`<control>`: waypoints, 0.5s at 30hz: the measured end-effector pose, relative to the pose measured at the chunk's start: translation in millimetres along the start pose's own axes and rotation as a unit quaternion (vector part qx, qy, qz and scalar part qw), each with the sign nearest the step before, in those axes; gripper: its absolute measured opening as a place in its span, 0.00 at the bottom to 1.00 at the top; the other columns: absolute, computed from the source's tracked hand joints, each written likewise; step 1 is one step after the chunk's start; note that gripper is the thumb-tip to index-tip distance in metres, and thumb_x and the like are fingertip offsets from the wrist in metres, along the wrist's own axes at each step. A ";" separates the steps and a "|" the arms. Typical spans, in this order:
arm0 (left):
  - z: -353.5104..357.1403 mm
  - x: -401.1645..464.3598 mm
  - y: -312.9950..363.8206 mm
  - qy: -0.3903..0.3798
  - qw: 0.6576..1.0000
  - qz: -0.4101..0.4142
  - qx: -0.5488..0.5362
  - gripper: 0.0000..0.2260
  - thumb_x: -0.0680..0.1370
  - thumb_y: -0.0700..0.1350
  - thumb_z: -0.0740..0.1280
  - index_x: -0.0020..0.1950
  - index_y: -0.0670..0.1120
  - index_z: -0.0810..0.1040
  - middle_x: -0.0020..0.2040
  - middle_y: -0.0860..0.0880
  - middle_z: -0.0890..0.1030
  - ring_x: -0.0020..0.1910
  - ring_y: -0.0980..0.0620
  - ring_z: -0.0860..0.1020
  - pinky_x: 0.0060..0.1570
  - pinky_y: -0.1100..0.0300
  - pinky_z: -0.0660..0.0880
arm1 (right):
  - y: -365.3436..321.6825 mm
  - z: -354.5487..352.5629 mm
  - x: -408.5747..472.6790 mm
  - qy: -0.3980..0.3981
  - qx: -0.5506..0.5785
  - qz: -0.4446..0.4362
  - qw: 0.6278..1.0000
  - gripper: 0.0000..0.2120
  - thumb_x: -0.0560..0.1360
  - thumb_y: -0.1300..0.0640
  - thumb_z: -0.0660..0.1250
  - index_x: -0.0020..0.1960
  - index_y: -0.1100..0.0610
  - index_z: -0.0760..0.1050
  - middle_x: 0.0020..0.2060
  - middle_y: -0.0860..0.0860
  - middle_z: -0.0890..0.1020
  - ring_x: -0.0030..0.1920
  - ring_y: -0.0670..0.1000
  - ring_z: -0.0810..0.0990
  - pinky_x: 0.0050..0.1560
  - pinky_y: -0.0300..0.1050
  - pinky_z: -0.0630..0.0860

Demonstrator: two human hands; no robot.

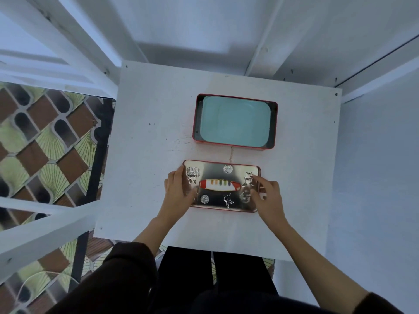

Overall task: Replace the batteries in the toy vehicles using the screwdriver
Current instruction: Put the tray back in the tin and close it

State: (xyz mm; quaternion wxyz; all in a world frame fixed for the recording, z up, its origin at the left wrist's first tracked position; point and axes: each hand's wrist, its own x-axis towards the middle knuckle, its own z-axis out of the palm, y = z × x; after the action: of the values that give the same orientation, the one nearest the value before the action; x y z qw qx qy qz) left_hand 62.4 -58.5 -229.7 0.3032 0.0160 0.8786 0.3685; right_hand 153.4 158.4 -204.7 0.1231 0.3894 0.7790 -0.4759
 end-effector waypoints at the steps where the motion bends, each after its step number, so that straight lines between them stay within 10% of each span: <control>1: -3.2 1.5 3.5 0.010 0.999 -0.016 -0.032 0.31 0.76 0.44 0.70 0.75 0.45 0.58 0.62 0.50 0.66 0.61 0.52 0.65 0.58 0.57 0.66 | -3.2 -3.5 0.7 0.012 0.017 -0.012 1.000 0.16 0.76 0.62 0.64 0.62 0.53 0.72 0.51 0.51 0.69 0.50 0.48 0.73 0.57 0.39 0.72; 8: -37.6 14.4 47.8 0.036 0.989 -0.013 -0.141 0.17 0.77 0.37 0.67 0.65 0.44 0.73 0.60 0.46 0.73 0.50 0.54 0.75 0.42 0.69 0.73 | -25.7 -38.3 4.4 0.072 0.094 -0.025 0.993 0.15 0.76 0.66 0.63 0.62 0.60 0.72 0.53 0.50 0.76 0.51 0.48 0.75 0.40 0.21 0.70; 15: -62.5 17.4 77.7 -0.024 0.949 -0.047 -0.309 0.09 0.80 0.41 0.63 0.49 0.53 0.81 0.49 0.50 0.81 0.49 0.47 0.79 0.53 0.49 0.76 | -33.3 -54.5 7.5 0.050 0.169 -0.002 0.984 0.08 0.77 0.62 0.62 0.53 0.58 0.78 0.52 0.54 0.79 0.49 0.48 0.77 0.48 0.41 0.75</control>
State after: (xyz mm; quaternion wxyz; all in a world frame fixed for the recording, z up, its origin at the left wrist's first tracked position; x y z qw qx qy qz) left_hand -1.0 -37.5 -153.6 0.3309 -0.1110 0.7137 0.6072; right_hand 134.1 199.6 -159.2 0.0156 0.4262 0.6933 -0.5809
